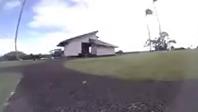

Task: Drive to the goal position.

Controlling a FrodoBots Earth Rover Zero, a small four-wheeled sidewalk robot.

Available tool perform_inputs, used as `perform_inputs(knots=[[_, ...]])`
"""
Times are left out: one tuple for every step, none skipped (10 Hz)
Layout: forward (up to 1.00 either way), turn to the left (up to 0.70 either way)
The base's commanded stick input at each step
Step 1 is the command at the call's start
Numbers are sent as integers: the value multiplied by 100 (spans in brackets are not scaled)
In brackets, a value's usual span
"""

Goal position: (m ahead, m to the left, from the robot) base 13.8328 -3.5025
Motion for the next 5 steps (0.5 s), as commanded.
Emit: perform_inputs(knots=[[70, 0], [70, 0], [70, 2], [70, 29], [70, 35]])
